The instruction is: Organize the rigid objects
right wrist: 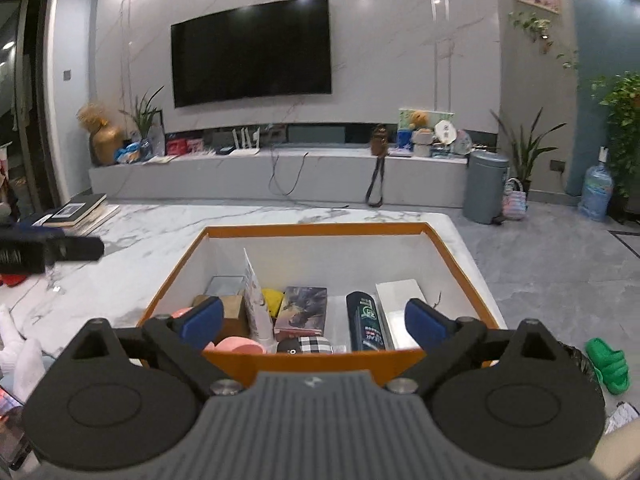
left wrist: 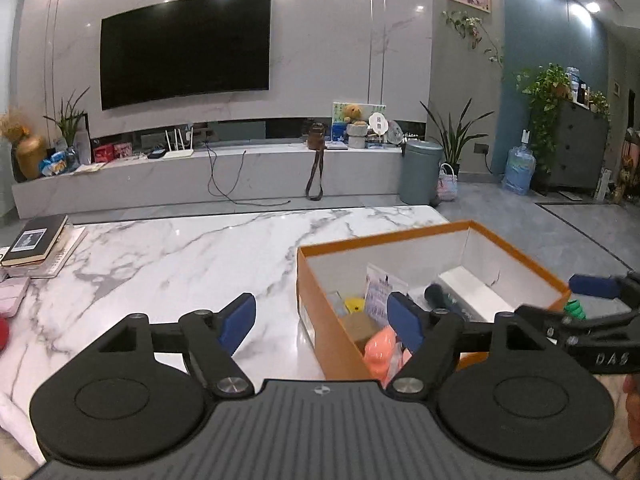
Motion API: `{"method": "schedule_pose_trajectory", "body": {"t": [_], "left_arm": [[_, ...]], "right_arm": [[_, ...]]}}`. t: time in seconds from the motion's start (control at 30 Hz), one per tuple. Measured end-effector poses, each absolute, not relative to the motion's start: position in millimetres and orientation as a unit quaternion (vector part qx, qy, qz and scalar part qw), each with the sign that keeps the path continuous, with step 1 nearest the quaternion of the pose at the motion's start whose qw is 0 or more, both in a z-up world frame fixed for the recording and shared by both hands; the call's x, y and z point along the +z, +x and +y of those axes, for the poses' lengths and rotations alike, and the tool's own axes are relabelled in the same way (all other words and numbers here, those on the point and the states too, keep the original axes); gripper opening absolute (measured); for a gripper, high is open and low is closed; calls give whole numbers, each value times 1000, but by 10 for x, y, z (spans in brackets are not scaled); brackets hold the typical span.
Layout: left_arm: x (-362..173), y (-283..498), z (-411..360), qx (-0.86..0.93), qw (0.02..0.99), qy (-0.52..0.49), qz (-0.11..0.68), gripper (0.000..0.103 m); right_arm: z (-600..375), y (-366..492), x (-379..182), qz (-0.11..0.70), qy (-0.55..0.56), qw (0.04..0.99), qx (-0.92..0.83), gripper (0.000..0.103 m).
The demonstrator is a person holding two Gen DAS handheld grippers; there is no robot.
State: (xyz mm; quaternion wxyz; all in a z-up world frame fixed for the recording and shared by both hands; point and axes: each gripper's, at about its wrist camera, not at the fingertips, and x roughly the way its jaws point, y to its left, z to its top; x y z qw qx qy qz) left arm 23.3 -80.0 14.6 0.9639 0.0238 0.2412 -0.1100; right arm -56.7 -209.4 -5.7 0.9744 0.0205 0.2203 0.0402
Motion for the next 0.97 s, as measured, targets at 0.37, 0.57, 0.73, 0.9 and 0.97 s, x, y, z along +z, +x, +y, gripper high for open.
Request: {"method": "schedule_pose_trajectory", "body": {"t": [0.37, 0.57, 0.73, 0.9, 0.97], "left_arm": [[-161, 90, -689, -86, 956, 20, 280, 90], [-166, 59, -684, -82, 956, 20, 281, 90], [-180, 61, -690, -85, 954, 22, 286, 90], [-172, 58, -687, -88, 954, 22, 285, 90], [-164, 51, -694, -88, 955, 22, 283, 90]], "right_arm": [[-2012, -667, -241, 200, 6, 980, 21, 100], [-2049, -642, -262, 207, 16, 978, 21, 100], [-2079, -647, -264, 206, 24, 978, 22, 100], [-2080, -654, -268, 208, 22, 978, 24, 100], [-2079, -651, -269, 209, 21, 977, 24, 100]]}}
